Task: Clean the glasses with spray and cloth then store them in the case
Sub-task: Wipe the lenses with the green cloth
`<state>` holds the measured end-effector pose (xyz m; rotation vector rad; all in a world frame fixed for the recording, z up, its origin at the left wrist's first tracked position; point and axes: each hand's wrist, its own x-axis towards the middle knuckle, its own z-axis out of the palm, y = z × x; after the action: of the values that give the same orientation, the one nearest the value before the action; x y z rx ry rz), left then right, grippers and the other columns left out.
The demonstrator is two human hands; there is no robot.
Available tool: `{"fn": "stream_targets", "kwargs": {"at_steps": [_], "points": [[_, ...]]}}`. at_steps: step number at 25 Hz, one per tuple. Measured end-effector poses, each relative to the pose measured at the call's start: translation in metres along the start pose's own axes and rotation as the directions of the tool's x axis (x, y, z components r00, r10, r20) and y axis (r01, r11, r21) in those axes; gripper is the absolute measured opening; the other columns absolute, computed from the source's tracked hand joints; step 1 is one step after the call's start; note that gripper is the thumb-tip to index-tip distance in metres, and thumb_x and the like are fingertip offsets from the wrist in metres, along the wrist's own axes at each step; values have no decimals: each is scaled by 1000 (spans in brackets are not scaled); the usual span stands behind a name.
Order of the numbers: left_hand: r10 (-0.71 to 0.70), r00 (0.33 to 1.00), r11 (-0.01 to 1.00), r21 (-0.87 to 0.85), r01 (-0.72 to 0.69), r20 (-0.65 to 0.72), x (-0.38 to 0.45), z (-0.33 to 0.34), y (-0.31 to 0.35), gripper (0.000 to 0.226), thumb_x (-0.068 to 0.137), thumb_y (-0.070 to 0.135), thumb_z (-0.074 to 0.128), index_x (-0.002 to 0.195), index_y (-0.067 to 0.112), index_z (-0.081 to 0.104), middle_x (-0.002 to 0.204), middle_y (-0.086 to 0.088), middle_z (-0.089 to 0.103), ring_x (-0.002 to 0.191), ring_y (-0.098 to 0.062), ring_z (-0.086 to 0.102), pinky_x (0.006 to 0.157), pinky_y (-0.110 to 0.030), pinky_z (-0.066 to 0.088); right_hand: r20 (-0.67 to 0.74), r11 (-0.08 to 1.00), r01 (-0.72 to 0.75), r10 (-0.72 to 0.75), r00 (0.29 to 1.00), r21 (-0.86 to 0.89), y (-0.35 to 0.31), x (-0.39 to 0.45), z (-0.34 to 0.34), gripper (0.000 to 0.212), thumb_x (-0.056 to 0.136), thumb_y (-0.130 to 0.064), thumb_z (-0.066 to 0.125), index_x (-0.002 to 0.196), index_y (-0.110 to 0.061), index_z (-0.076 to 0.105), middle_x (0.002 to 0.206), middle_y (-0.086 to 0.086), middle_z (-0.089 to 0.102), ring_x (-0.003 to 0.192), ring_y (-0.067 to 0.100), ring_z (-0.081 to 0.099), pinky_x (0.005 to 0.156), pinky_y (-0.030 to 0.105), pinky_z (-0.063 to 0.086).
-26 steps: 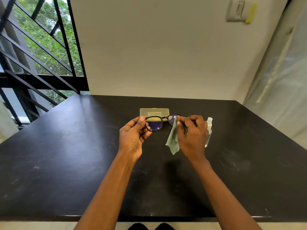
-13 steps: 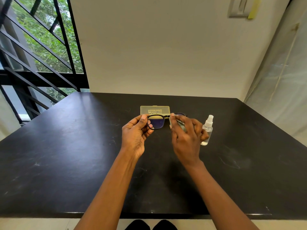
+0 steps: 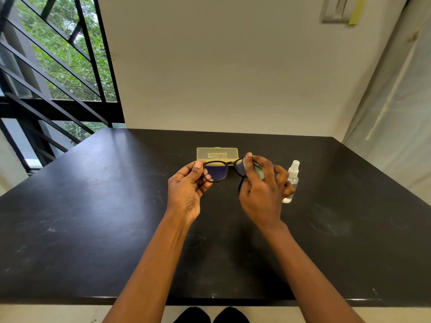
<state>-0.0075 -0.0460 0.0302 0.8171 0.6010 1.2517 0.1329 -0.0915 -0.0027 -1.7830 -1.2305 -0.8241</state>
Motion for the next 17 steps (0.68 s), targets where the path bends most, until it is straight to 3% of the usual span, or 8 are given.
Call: {"fn": "stream_targets", "kwargs": {"at_steps": [2,6,13,17], "points": [[16,1000,1000,-7,-16,-6,1,1,0,14,91,11,52,94,5,65,63,-4,62,55,-11,59,51,-19,53,13,998,69,-68,998,-11,-4,-4,1,54,75,-23,38,125,-24,56,123,-4,45,104,25,34,72,38,29],[38,999,999,-24,-39,-27,2,-1,-1,15,91,10,53,97,3,64,64,-4,61,54,-11,58,51,-19,54,-8,990,144,-144,990,-6,3,-18,2,45,81,-20,42,123,-23,58,121,-4,42,104,25,36,70,47,43],[15,1000,1000,-25,-16,-11,3,0,-2,17,92,10,51,98,4,65,61,-2,62,52,-10,58,50,-19,53,-42,1000,0,-1,999,-21,11,-9,-1,46,80,-22,37,117,-19,64,111,6,59,99,24,36,68,44,38],[16,1000,1000,-23,-16,-8,2,2,-3,17,92,11,51,100,3,64,61,-3,62,53,-11,58,51,-19,54,-14,999,-13,13,1000,-29,2,2,2,50,78,-22,35,123,-21,59,115,6,56,100,25,35,69,40,30]]}}
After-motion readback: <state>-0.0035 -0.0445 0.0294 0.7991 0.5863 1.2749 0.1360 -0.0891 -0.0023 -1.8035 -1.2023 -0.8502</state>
